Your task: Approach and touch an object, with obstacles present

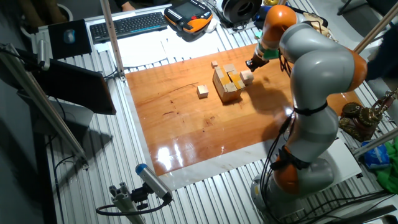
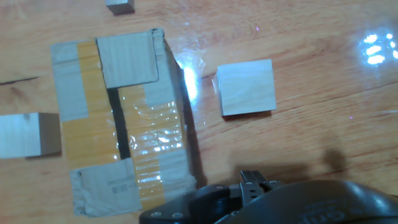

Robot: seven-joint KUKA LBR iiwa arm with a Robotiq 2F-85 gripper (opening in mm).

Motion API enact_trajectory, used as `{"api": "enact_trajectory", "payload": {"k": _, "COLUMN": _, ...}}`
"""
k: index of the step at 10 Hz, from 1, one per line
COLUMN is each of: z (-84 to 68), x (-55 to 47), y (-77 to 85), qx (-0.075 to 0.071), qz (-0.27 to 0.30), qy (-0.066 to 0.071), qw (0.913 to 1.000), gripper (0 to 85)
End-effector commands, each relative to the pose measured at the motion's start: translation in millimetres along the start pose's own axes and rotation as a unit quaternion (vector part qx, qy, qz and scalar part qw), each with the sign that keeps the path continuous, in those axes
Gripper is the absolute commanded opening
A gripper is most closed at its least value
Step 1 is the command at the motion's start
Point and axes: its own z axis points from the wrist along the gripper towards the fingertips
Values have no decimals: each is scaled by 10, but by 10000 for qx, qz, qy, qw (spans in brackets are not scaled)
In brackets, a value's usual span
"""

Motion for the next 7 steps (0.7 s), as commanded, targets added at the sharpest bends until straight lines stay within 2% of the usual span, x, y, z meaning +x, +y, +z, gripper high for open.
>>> {"api": "enact_trajectory", "payload": {"k": 1, "z": 21, "x": -46, "y": -12, "qx": -22, "qz": -20, "qy": 2, "qw": 10000, "gripper": 0}}
{"api": "enact_trajectory", "payload": {"k": 4, "z": 155, "x": -218, "y": -22, "qx": -88, "qz": -98, "qy": 30, "qw": 9999, "gripper": 0}}
{"api": "enact_trajectory", "payload": {"k": 7, "z": 220, "x": -287, "y": 45, "qx": -89, "qz": -129, "qy": 29, "qw": 9999, "gripper": 0}}
